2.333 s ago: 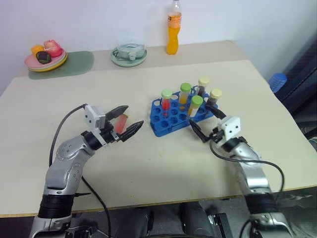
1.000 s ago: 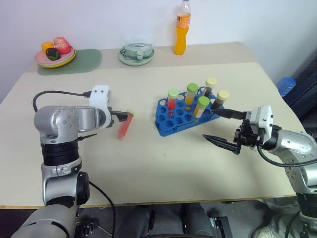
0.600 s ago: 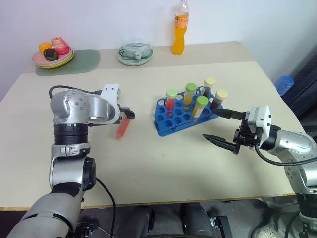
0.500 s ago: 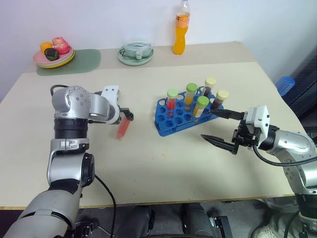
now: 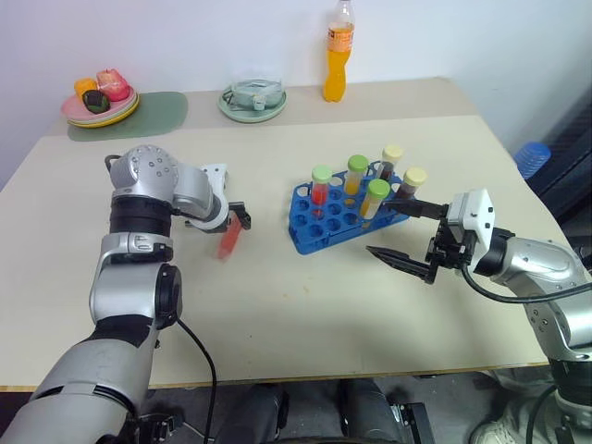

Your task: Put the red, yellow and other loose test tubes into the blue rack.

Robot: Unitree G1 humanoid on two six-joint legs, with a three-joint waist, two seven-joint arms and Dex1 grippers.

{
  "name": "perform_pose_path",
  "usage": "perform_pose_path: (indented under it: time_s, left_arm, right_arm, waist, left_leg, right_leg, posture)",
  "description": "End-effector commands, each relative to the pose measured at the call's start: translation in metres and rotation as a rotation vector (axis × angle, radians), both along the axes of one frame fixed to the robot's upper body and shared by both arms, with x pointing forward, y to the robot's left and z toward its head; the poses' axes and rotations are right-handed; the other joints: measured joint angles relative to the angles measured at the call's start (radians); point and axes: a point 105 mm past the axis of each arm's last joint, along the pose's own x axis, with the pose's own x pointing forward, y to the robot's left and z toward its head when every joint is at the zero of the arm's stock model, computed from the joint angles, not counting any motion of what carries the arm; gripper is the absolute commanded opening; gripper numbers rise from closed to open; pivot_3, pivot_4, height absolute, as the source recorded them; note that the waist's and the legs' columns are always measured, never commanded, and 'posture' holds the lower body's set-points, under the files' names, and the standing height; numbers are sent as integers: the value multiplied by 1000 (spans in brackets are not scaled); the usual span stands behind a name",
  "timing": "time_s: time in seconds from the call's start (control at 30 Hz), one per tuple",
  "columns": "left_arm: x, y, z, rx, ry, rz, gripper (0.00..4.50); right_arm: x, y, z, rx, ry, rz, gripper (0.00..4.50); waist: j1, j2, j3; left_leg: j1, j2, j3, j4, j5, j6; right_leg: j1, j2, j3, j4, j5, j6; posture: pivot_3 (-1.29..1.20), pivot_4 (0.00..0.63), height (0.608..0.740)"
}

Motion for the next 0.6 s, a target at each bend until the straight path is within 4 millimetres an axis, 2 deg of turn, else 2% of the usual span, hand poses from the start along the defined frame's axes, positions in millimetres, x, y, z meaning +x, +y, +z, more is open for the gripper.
perform_pose_path:
  time_s: [0.03, 0.13, 0.3, 0.43, 0.53, 0.6]
  left_arm:
    - [2, -1, 11, 8, -24, -14, 2302]
    - [2, -1, 8, 4, -11, -6, 876]
    - [1, 0, 6, -7, -4, 3, 793]
    - [1, 5, 14, -40, -82, 1, 793]
    - [-1, 5, 41, -85, -323, -47, 793]
    - [-17, 7, 45, -85, -392, -159, 793]
  right_arm:
    - [-3, 4, 10, 9, -41, 16, 4500]
    - [-4, 1, 6, 9, -31, 12, 4500]
    - [-5, -1, 2, 8, -23, 8, 4500]
    - [-6, -1, 2, 7, -24, 7, 4500]
    - [-6, -2, 1, 8, -23, 5, 4500]
    - [-5, -2, 0, 10, -22, 4, 4500]
  waist:
    - [0, 0, 0]
    - [-1, 0, 0]
    - [-1, 0, 0]
    - [-3, 0, 0]
    - [-7, 0, 0]
    - [-16, 0, 0]
  left_leg:
    - [0, 0, 0, 0, 0, 0]
    - [0, 0, 0, 0, 0, 0]
    - [0, 0, 0, 0, 0, 0]
    - [0, 0, 0, 0, 0, 0]
    - [0, 0, 0, 0, 0, 0]
    - [0, 0, 0, 0, 0, 0]
  right_leg:
    - [0, 0, 0, 0, 0, 0]
    - [0, 0, 0, 0, 0, 0]
    - [0, 0, 0, 0, 0, 0]
    - [0, 0, 0, 1, 0, 0]
    - [-1, 0, 0, 1, 0, 0]
    - [-1, 0, 0, 2, 0, 0]
  posture:
    - [0, 150, 740]
    - [0, 150, 740]
    - [0, 150, 740]
    - [0, 150, 740]
    - [0, 150, 740]
    - [0, 150, 740]
